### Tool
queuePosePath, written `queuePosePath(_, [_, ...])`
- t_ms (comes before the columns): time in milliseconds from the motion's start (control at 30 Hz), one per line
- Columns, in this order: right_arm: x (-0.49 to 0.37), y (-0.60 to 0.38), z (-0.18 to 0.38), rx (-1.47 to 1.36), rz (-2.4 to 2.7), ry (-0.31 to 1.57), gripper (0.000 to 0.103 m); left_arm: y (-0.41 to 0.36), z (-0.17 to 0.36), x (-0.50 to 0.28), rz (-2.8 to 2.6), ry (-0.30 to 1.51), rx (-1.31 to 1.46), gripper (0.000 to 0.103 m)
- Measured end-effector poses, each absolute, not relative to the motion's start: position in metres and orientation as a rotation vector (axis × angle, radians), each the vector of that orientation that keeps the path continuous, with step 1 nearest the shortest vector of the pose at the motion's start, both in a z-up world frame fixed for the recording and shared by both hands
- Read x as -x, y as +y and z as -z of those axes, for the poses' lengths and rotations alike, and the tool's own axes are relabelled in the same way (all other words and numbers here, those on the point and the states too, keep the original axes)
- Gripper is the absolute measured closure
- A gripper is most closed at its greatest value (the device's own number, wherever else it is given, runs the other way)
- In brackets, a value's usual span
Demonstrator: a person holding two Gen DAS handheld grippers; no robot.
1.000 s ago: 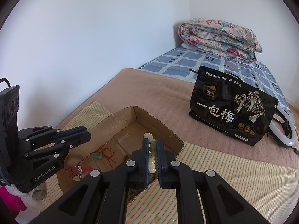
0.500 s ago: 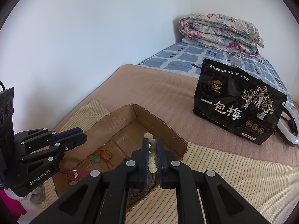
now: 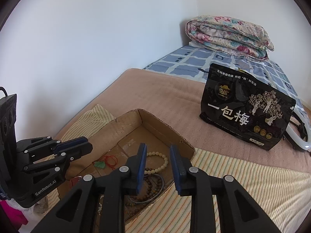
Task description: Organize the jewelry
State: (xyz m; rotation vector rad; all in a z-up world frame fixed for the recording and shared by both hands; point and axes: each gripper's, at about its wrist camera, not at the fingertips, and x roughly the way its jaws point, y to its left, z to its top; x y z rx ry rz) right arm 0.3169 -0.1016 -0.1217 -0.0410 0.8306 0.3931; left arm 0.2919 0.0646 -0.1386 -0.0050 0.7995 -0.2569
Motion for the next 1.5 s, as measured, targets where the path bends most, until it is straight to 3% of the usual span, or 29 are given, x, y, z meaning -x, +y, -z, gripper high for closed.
queuePosePath(200, [-0.306, -0.107, 0.112, 0.045, -0.382, 0.818, 0.072, 0.065, 0.131, -0.283, 0.248, 0.791, 0.004, 0.095])
queuePosePath(267, [-0.301, -0.108, 0.107, 0.047, -0.379, 0.809, 0.063, 0.066, 0.127, -0.278, 0.245, 0.784, 0.004, 0.089])
queuePosePath(333, [-0.295, -0.111, 0.102, 0.045, -0.374, 0.796, 0.053, 0.066, 0.122, -0.272, 0.242, 0.769, 0.005, 0.075])
queuePosePath(500, [-0.274, -0.114, 0.088, 0.054, -0.371, 0.770, 0.047, 0.065, 0.107, -0.255, 0.234, 0.741, 0.003, 0.075])
queuePosePath(567, [-0.264, -0.116, 0.081, 0.058, -0.364, 0.752, 0.036, 0.065, 0.100, -0.246, 0.234, 0.732, 0.004, 0.075])
queuePosePath(733, [-0.238, -0.126, 0.066, 0.040, -0.364, 0.719, 0.033, 0.064, 0.082, -0.221, 0.225, 0.703, 0.003, 0.075])
queuePosePath(967, [-0.202, -0.143, 0.050, 0.009, -0.347, 0.681, 0.020, 0.062, 0.058, -0.182, 0.206, 0.655, -0.020, 0.074])
queuePosePath(1067, [-0.187, -0.151, 0.045, -0.004, -0.334, 0.664, 0.015, 0.062, 0.049, -0.166, 0.200, 0.638, -0.017, 0.060])
queuePosePath(1200, [-0.171, -0.158, 0.041, 0.005, -0.315, 0.651, 0.011, 0.059, 0.037, -0.145, 0.187, 0.613, -0.029, 0.058])
queuePosePath(1333, [-0.158, -0.166, 0.038, 0.002, -0.300, 0.633, 0.004, 0.057, 0.027, -0.127, 0.178, 0.589, -0.024, 0.034])
queuePosePath(1500, [-0.142, -0.175, 0.038, 0.011, -0.266, 0.592, 0.000, 0.055, 0.019, -0.110, 0.163, 0.580, -0.008, 0.022])
